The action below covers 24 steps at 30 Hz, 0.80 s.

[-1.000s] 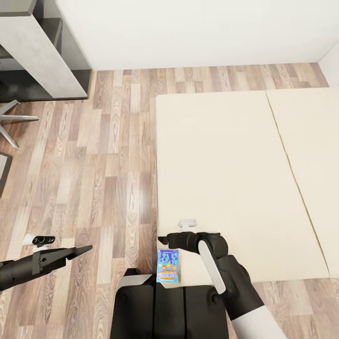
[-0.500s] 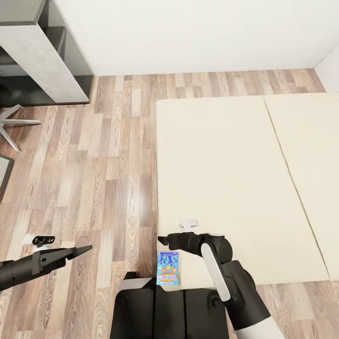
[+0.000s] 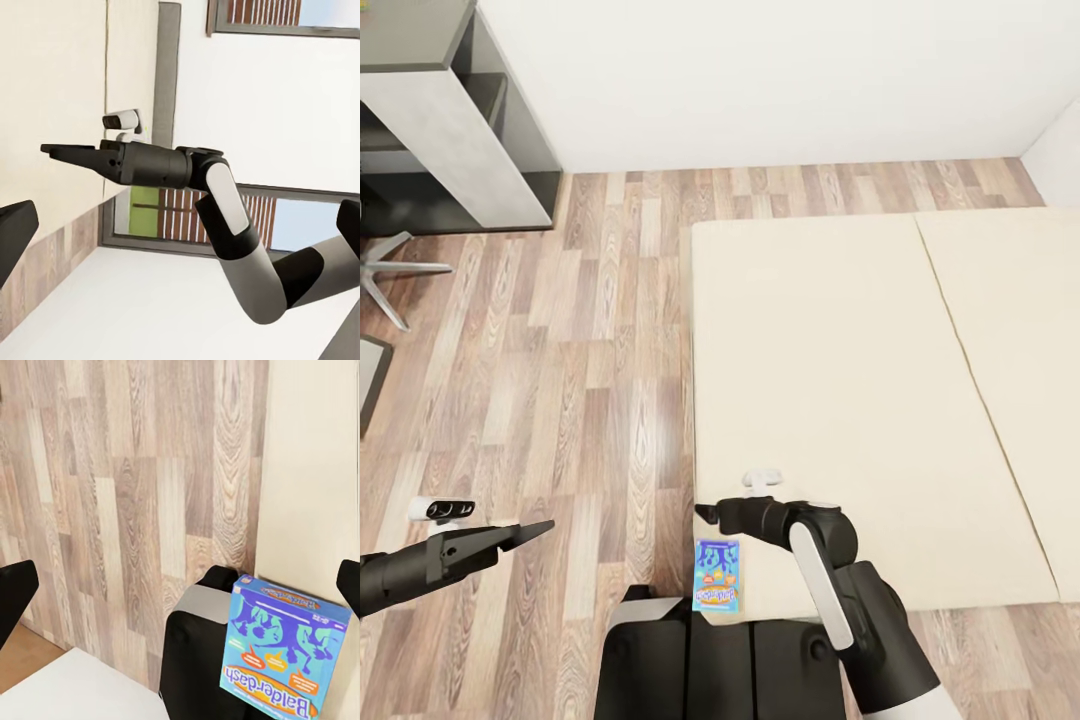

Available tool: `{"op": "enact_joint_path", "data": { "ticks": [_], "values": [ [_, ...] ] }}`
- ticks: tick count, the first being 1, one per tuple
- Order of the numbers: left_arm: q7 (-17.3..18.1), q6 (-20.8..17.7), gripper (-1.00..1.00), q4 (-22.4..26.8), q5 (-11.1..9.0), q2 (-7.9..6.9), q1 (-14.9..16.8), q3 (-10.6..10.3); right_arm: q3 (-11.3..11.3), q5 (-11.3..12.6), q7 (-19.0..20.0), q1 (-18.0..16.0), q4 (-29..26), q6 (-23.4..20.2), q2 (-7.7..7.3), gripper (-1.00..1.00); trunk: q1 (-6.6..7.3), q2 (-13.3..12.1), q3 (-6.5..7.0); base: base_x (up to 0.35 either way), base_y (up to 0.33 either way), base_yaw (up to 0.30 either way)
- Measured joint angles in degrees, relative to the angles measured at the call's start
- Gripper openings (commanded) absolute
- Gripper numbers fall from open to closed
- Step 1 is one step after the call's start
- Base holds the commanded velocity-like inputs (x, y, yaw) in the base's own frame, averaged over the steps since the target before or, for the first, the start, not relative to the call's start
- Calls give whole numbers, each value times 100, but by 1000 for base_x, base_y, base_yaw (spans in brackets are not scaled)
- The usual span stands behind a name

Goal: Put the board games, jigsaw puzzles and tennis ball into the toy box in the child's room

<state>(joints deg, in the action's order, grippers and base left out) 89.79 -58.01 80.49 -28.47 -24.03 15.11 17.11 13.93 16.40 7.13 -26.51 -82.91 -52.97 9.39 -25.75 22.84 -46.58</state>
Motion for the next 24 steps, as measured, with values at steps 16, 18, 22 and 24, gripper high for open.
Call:
{"op": "enact_joint_path", "data": {
  "ticks": [16, 18, 22, 24],
  "values": [
    [0, 0, 100, 0, 1, 5, 0, 0, -91, -2, -11, 8, 9, 15, 9, 100, 0, 0, 148, 0, 0, 0],
    [0, 0, 100, 0, 3, 5, 0, -2, -102, -3, -15, 8, 8, 10, 9, 100, 0, 0, 158, 0, 0, 0],
    [0, 0, 100, 0, 5, 6, 0, -4, -145, -3, -21, 8, 8, 8, 11, 100, 0, 0, 166, 0, 0, 0],
    [0, 0, 100, 0, 14, 9, 0, -5, -175, -3, -15, 8, 7, -2, 11, 100, 0, 0, 167, 0, 0, 0]
  ]
}}
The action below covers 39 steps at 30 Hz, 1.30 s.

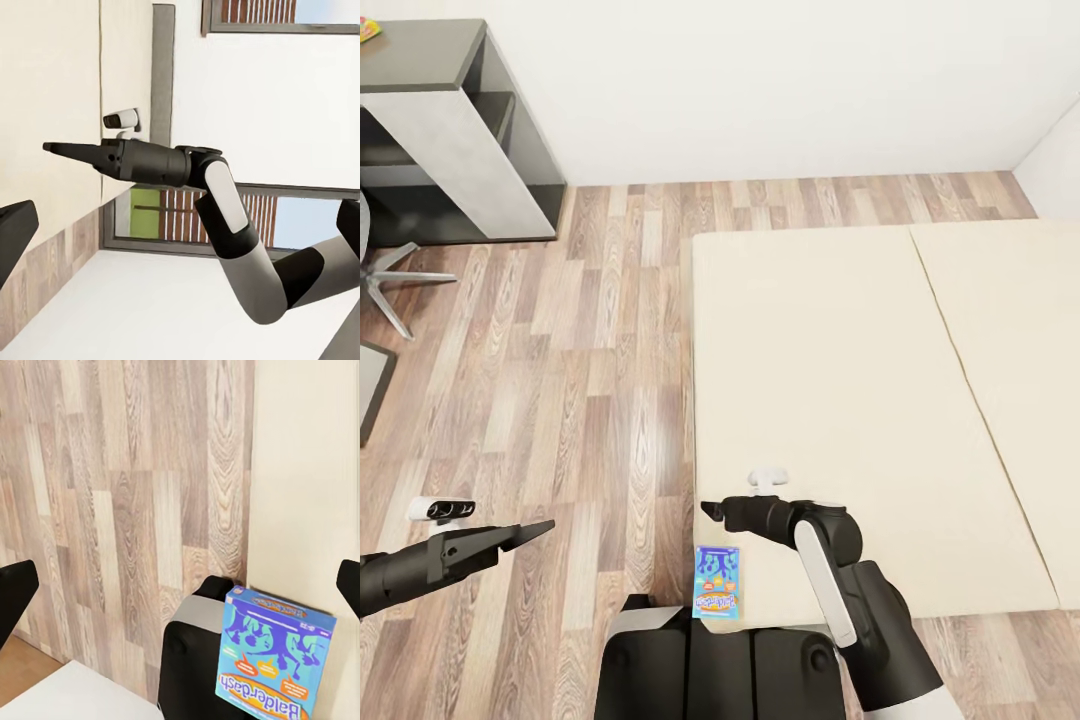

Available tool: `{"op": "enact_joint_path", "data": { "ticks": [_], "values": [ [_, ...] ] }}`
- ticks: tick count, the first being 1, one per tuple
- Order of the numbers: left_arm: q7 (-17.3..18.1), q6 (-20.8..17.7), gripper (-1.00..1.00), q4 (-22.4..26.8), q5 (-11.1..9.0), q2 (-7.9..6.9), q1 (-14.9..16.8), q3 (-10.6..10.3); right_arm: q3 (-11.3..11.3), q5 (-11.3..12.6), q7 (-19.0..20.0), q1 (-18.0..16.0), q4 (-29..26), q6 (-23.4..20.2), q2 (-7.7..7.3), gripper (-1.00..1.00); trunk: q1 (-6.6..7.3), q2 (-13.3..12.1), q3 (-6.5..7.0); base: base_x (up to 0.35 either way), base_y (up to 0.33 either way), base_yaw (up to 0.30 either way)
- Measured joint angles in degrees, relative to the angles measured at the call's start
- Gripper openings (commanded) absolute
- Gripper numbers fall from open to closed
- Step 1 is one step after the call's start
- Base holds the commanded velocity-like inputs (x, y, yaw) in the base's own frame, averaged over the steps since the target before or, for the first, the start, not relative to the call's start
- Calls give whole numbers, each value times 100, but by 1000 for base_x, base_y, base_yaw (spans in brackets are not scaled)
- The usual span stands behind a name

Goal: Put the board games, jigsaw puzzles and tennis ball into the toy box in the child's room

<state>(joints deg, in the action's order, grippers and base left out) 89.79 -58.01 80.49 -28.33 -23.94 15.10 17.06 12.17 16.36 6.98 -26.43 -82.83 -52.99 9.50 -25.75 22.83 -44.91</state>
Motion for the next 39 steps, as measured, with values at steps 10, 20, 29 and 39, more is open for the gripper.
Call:
{"op": "enact_joint_path", "data": {
  "ticks": [10, 20, 29, 39],
  "values": [
    [0, 9, 100, 0, 8, 6, 0, 0, -96, -6, -26, 0, 2, 15, 23, 100, 0, 0, 1, 0, 0, 0],
    [0, 10, 100, 0, 17, 7, 0, 0, -667, -13, -44, 0, 48, 49, 1, 100, 0, 0, 1, 0, 0, 0],
    [0, 17, 100, 0, 25, 14, 0, 0, -699, -8, -48, 0, 15, 52, 0, 100, 0, 0, 24, 0, 0, 1],
    [0, 18, 100, 0, 22, 20, -1, -5, -684, -9, -48, 0, 9, 52, 12, 100, 0, 0, 111, 0, 0, 52]
  ]
}}
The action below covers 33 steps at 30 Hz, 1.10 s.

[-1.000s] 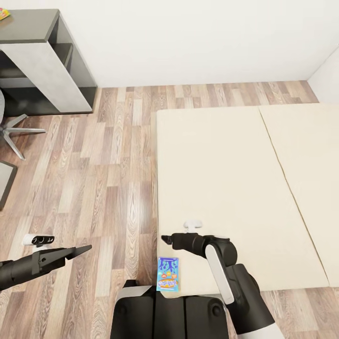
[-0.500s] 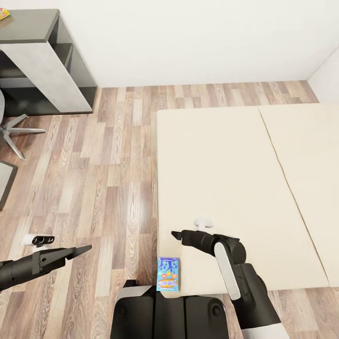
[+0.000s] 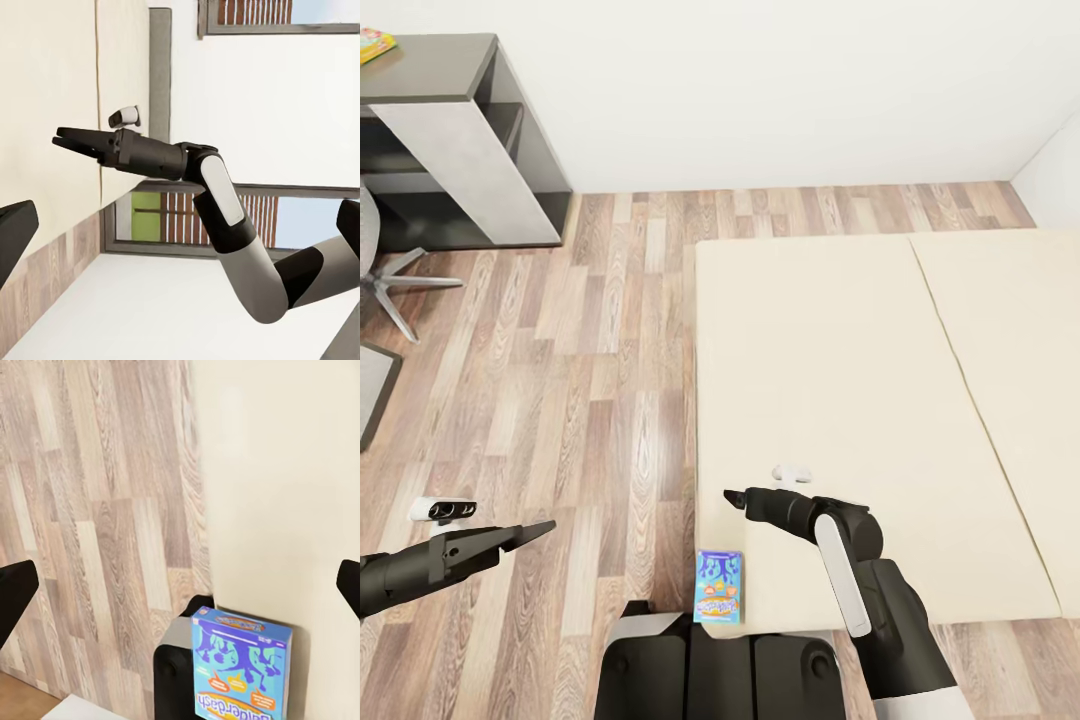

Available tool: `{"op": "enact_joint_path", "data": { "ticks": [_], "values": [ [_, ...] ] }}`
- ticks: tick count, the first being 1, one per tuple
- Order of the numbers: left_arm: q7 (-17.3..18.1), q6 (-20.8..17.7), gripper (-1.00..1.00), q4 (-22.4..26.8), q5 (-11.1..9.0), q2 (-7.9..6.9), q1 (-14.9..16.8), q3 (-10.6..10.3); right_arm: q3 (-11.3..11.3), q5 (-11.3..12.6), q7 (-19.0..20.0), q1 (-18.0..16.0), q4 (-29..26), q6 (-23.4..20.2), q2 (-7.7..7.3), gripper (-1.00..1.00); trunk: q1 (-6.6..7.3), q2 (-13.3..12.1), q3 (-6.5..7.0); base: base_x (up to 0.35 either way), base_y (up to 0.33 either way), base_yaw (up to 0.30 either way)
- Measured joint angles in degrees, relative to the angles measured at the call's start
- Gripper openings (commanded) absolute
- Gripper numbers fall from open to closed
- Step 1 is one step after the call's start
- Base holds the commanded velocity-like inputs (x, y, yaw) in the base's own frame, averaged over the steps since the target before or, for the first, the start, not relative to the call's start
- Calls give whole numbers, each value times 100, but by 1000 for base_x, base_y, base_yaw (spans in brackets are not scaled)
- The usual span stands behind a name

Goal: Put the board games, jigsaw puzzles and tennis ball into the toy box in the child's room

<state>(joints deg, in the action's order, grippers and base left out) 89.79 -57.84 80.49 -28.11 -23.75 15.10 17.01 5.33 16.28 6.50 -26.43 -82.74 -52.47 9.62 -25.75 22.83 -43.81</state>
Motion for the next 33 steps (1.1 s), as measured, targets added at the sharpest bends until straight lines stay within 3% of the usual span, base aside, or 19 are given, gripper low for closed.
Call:
{"op": "enact_joint_path", "data": {
  "ticks": [33],
  "values": [
    [0, 5, 100, 0, 5, -4, 0, 4, -6, -4, 7, 0, 52, 154, -6, 100, 0, 0, 254, 0, 0, 60]
  ]
}}
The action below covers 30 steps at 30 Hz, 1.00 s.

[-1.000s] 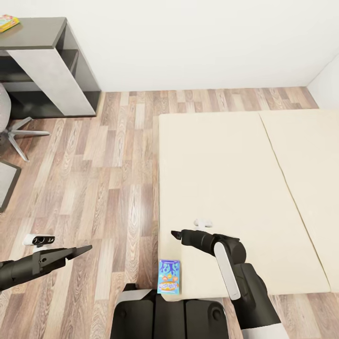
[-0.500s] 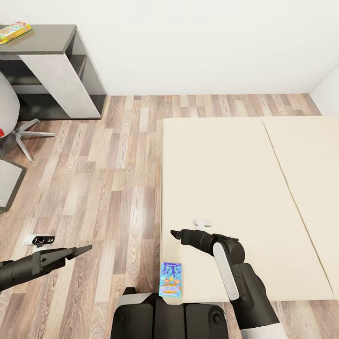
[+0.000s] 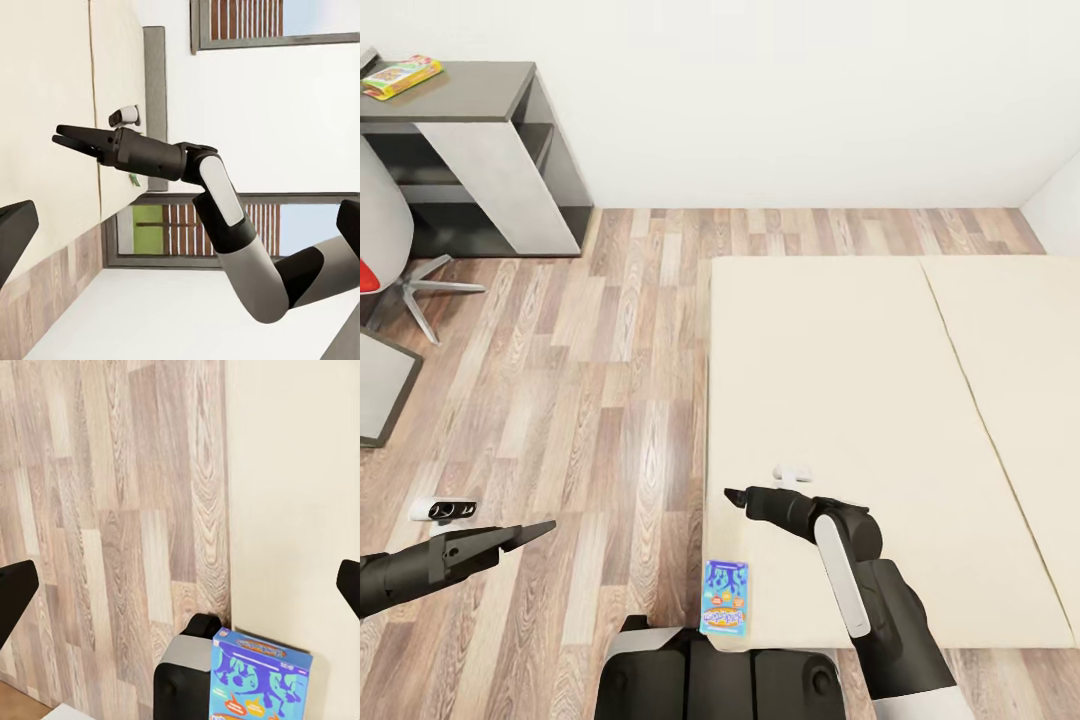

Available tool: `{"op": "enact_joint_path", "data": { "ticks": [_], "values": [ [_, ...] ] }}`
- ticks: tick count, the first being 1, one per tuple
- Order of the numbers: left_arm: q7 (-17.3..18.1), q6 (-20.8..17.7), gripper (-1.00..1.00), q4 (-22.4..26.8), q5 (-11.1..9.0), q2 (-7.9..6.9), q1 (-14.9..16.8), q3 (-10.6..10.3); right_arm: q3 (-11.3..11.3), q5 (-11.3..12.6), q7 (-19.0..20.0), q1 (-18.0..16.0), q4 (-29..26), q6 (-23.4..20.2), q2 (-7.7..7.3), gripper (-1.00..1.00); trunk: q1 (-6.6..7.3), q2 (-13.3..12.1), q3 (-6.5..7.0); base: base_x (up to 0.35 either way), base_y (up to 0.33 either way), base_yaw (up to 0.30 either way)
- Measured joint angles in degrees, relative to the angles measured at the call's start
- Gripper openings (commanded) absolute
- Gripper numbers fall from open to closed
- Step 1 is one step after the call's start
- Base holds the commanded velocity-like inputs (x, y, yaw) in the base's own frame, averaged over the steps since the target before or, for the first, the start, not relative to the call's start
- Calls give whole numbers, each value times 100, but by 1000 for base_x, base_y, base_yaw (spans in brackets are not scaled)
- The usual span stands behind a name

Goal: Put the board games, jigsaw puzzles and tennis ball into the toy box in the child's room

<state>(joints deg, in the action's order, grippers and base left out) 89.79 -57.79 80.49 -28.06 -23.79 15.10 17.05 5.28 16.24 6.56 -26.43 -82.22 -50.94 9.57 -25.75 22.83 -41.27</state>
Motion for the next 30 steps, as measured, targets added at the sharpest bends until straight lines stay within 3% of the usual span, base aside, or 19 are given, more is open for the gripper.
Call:
{"op": "enact_joint_path", "data": {
  "ticks": [15, 25, 30],
  "values": [
    [0, 4, 100, 0, 8, 7, 0, -7, -1, 15, 7, 0, 23, 40, 10, 100, 0, 0, 122, 0, 0, 0],
    [0, 19, 100, -20, 0, 8, 0, -24, -2, -37, 8, 0, 86, 326, 0, 100, 0, 0, 215, 0, 0, 0],
    [0, 21, 100, -96, 108, 13, 4, -40, -2, -63, 8, 0, 117, 346, -8, 100, 0, 0, 262, 0, 0, 0]
  ]
}}
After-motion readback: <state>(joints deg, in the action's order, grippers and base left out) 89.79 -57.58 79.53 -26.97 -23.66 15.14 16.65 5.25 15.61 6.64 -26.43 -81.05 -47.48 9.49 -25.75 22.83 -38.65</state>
